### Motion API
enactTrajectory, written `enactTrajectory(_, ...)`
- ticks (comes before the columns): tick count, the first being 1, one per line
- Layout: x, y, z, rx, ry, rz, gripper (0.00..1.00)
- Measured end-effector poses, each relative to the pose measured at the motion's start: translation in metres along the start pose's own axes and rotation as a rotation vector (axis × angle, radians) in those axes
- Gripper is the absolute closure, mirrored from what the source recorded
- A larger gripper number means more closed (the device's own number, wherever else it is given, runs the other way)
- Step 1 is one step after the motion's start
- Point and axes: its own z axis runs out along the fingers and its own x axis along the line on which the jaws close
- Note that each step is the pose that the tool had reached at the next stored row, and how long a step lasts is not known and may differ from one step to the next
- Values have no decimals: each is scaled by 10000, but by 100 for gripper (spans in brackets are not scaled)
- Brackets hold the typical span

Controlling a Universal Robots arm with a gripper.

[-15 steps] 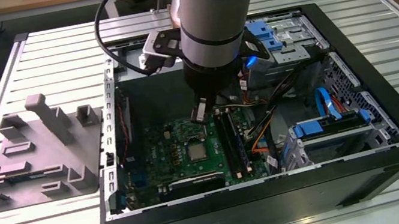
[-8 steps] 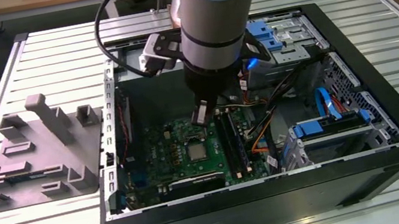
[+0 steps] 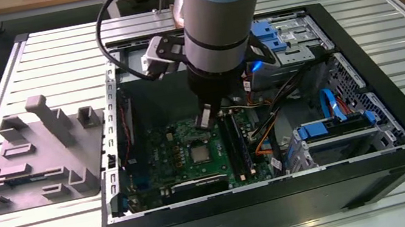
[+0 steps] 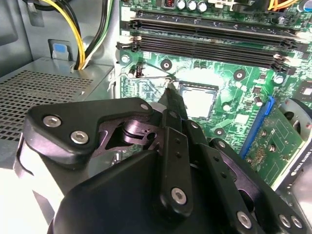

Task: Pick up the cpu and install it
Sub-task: 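Close the cpu cover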

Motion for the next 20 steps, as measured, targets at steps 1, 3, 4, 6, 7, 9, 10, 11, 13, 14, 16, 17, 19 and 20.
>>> enactTrajectory(1, 4, -2, 0, 3, 8, -6, 89)
enactTrajectory(3, 15, -5, -1, 10, 28, -23, 89)
enactTrajectory(4, 26, -8, -2, 9, 32, -37, 89)
enactTrajectory(6, 54, -9, -3, 8, 37, -67, 89)
enactTrajectory(7, 67, -10, -5, 6, 39, -83, 89)
enactTrajectory(9, 96, -8, -7, 4, 43, -117, 89)
enactTrajectory(10, 110, 1, -7, 3, 45, -137, 89)
enactTrajectory(11, 121, 12, -7, 6, 45, -155, 89)
enactTrajectory(13, 148, 29, -7, 13, 45, -193, 89)
enactTrajectory(14, 161, 30, -8, 14, 47, -213, 89)
enactTrajectory(16, 185, 30, -10, 14, 49, -242, 89)
enactTrajectory(17, 193, 30, -10, 14, 49, -243, 89)
enactTrajectory(19, 195, 30, -11, 14, 49, -245, 89)
enactTrajectory(20, 195, 30, -11, 14, 49, -245, 89)
